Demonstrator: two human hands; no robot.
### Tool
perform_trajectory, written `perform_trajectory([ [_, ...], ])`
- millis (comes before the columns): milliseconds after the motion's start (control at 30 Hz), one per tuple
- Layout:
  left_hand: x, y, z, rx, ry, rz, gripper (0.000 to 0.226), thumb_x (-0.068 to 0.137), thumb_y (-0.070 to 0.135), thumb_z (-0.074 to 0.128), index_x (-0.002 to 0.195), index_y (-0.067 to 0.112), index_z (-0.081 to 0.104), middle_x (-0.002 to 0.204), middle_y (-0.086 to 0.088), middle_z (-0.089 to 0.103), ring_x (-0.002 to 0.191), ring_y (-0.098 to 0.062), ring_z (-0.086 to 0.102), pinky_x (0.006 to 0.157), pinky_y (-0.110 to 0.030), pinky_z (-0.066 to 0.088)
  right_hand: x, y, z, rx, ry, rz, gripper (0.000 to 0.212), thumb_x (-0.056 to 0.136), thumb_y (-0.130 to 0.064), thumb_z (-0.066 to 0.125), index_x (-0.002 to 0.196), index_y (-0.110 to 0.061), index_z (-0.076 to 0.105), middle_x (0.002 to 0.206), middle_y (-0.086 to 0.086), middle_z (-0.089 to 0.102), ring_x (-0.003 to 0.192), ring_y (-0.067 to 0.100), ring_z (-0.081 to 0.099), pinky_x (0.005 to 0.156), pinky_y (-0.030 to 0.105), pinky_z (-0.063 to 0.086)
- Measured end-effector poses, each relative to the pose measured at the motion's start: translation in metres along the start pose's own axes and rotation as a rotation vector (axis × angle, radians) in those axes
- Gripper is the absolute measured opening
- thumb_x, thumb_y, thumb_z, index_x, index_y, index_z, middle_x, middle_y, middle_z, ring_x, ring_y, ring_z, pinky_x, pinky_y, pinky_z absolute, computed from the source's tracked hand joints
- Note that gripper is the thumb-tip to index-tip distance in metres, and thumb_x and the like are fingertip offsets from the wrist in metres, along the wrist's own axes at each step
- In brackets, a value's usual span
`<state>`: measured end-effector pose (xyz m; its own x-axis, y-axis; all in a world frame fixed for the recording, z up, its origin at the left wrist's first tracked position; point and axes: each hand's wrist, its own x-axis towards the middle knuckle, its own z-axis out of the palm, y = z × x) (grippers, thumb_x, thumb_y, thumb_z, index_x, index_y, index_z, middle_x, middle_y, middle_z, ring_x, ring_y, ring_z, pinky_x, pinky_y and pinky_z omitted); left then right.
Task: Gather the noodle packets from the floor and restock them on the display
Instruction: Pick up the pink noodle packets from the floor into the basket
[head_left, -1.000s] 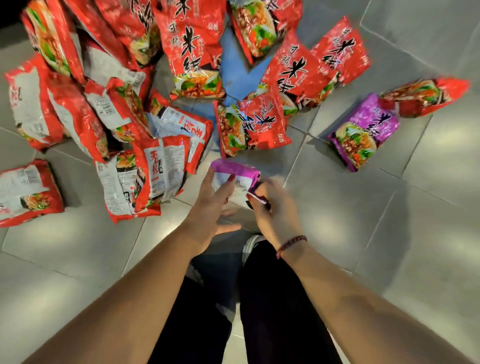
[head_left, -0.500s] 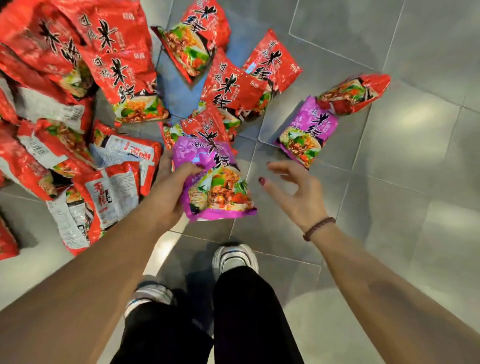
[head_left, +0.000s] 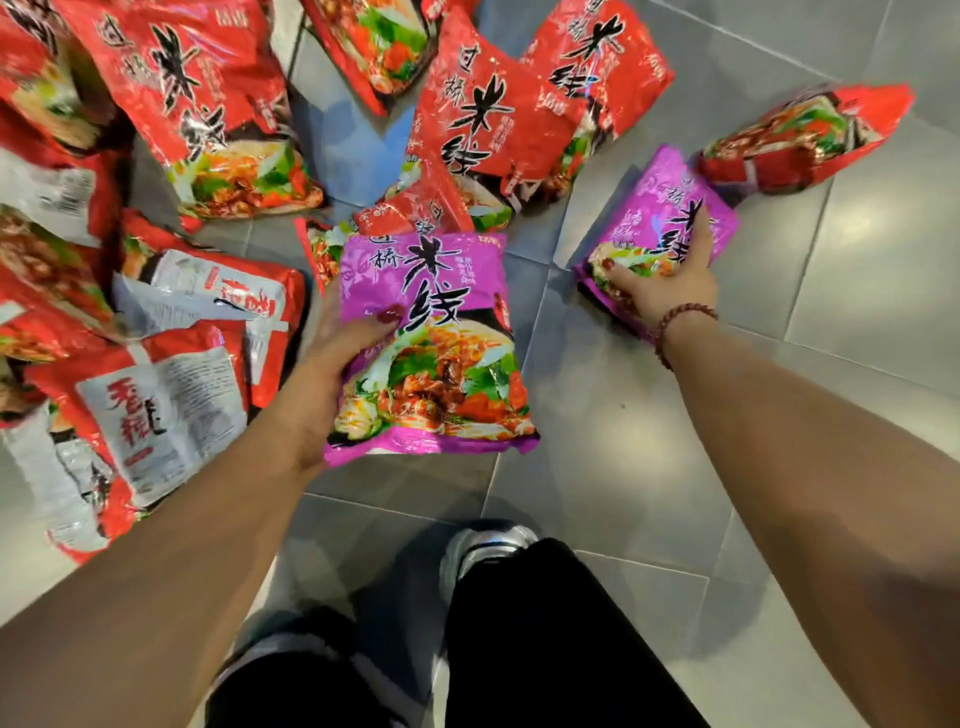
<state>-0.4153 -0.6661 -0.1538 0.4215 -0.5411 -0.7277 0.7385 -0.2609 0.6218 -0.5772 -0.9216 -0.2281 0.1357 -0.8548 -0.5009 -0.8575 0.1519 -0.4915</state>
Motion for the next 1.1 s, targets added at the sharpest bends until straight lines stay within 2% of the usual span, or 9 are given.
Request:
perform_trajectory([
  [67, -0.007, 0.006, -0.003, 0.01, 0.038, 0.032, 0.049, 0.094, -0.011, 0.044, 0.132, 0.019, 0.034, 0.056, 0.022, 0.066, 0.056, 0.009, 0.063, 0.052, -0.006, 0.045, -0.02, -0.004, 0.006, -0.031, -0.043, -0.052, 0.109, 0.062, -0.042, 0.085, 0.149, -0.042, 0.019, 0.139, 0.008, 0.051, 0.123, 0.029, 0.052, 0.107, 0.04, 0.041],
  [200, -0.048, 0.022, -0.014, -0.01, 0.104, -0.035, 0.066, 0.082, -0.002, 0.063, 0.137, 0.025, 0.038, 0.095, 0.001, 0.073, 0.074, -0.012, 0.073, 0.055, -0.021, 0.055, -0.086, -0.02, 0.008, 0.053, -0.139, -0.045, 0.095, 0.065, -0.025, 0.087, 0.144, -0.038, 0.036, 0.122, -0.001, 0.059, 0.107, 0.02, 0.059, 0.094, 0.026, 0.046],
  [400, -0.147, 0.071, -0.036, -0.116, 0.227, -0.028, 0.055, 0.087, 0.004, 0.058, 0.135, 0.031, 0.05, 0.103, -0.007, 0.073, 0.076, -0.021, 0.073, 0.057, -0.032, 0.058, -0.2, -0.087, -0.043, 0.211, -0.263, -0.239, 0.088, 0.068, -0.013, 0.085, 0.139, -0.039, 0.04, 0.116, -0.018, 0.057, 0.093, -0.014, 0.057, 0.082, 0.005, 0.046],
  [567, -0.271, 0.139, -0.049, -0.216, 0.343, -0.008, 0.045, 0.091, 0.004, 0.054, 0.132, 0.021, 0.052, 0.084, -0.005, 0.074, 0.061, -0.019, 0.071, 0.048, -0.03, 0.056, -0.311, -0.173, -0.116, 0.189, -0.498, -0.465, 0.087, 0.068, -0.01, 0.085, 0.127, -0.052, 0.037, 0.124, -0.022, 0.051, 0.103, -0.016, 0.054, 0.084, 0.005, 0.045],
  [667, -0.355, 0.182, -0.052, -0.229, 0.373, 0.087, 0.049, 0.083, 0.005, 0.06, 0.123, 0.032, 0.056, 0.093, -0.007, 0.074, 0.065, -0.02, 0.072, 0.05, -0.03, 0.058, -0.382, -0.226, -0.158, 0.132, -0.617, -0.582, 0.089, 0.066, -0.021, 0.088, 0.129, -0.053, 0.034, 0.127, -0.032, 0.044, 0.115, -0.013, 0.049, 0.096, 0.013, 0.043],
  [767, -0.436, 0.222, -0.061, -0.247, 0.339, 0.191, 0.079, 0.064, 0.016, 0.076, 0.136, 0.036, 0.05, 0.114, -0.008, 0.071, 0.079, -0.023, 0.073, 0.059, -0.034, 0.06, -0.452, -0.275, -0.193, 0.055, -0.682, -0.699, 0.09, 0.062, -0.04, 0.083, 0.131, -0.063, 0.03, 0.131, -0.03, 0.043, 0.123, 0.001, 0.048, 0.103, 0.03, 0.044],
  [900, -0.538, 0.258, -0.08, -0.225, 0.371, 0.269, 0.093, 0.061, 0.028, 0.087, 0.13, 0.067, 0.039, 0.143, 0.005, 0.053, 0.11, -0.03, 0.065, 0.076, -0.039, 0.06, -0.538, -0.334, -0.233, -0.03, -0.757, -0.852, 0.093, 0.067, -0.031, 0.086, 0.137, -0.053, 0.029, 0.134, -0.014, 0.045, 0.117, -0.011, 0.043, 0.096, 0.004, 0.034],
  [1000, -0.612, 0.273, -0.093, -0.221, 0.425, 0.39, 0.093, 0.064, 0.039, 0.088, 0.127, 0.074, 0.03, 0.147, 0.016, 0.042, 0.115, -0.024, 0.063, 0.08, -0.038, 0.059, -0.6, -0.366, -0.245, -0.088, -0.813, -0.976, 0.091, 0.066, -0.042, 0.083, 0.139, -0.052, 0.03, 0.137, -0.014, 0.045, 0.125, -0.001, 0.045, 0.103, 0.028, 0.043],
  [1100, -0.685, 0.278, -0.102, -0.234, 0.5, 0.486, 0.092, 0.075, 0.015, 0.074, 0.135, 0.064, 0.024, 0.132, 0.019, 0.05, 0.101, -0.015, 0.069, 0.07, -0.03, 0.059, -0.665, -0.387, -0.246, -0.166, -0.861, -1.097, 0.091, 0.067, -0.044, 0.082, 0.137, -0.056, 0.026, 0.141, -0.011, 0.044, 0.131, 0.007, 0.041, 0.108, 0.034, 0.038],
])
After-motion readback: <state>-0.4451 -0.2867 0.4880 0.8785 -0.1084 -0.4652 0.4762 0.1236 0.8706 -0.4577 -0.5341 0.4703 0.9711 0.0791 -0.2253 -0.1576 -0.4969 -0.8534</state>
